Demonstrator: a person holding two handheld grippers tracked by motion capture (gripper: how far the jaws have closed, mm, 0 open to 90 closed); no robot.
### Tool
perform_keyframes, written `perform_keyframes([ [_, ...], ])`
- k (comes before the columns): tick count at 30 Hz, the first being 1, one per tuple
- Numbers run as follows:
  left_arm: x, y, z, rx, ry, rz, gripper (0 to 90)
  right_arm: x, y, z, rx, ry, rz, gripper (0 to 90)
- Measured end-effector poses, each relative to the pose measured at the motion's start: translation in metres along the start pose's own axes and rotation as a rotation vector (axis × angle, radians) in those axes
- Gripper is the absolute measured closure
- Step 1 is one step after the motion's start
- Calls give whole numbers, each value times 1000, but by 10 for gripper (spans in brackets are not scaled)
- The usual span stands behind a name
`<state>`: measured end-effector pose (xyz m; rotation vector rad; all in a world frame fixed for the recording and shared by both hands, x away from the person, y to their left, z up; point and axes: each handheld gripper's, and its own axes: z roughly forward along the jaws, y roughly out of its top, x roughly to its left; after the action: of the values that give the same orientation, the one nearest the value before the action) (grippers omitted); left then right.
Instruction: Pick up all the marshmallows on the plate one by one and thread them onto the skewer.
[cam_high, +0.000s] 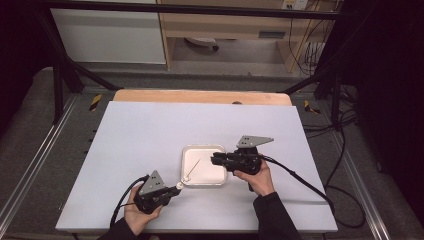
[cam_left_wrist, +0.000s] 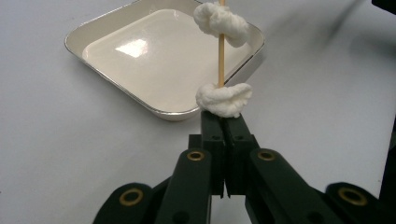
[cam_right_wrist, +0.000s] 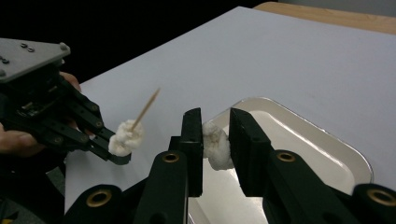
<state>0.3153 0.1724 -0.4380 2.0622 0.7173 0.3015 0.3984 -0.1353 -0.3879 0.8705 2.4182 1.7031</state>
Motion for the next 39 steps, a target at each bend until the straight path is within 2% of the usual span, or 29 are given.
perform_keyframes([
  [9, -2, 0, 0, -10, -11, 15, 885, 11, 20, 0, -78, 81, 3, 759],
  [15, -2, 1, -1, -17, -8, 17, 886, 15, 25, 3, -88, 120, 6, 758],
  [29, -3, 1, 0, -16, -7, 29, 886, 13, 20, 12, -68, 176, 41, 753],
  [32, -3, 1, 0, -15, -4, 43, 887, 12, 20, 13, -65, 182, 48, 754],
  [39, -3, 1, -1, -19, -5, 44, 887, 12, 23, 9, -89, 173, 46, 768],
])
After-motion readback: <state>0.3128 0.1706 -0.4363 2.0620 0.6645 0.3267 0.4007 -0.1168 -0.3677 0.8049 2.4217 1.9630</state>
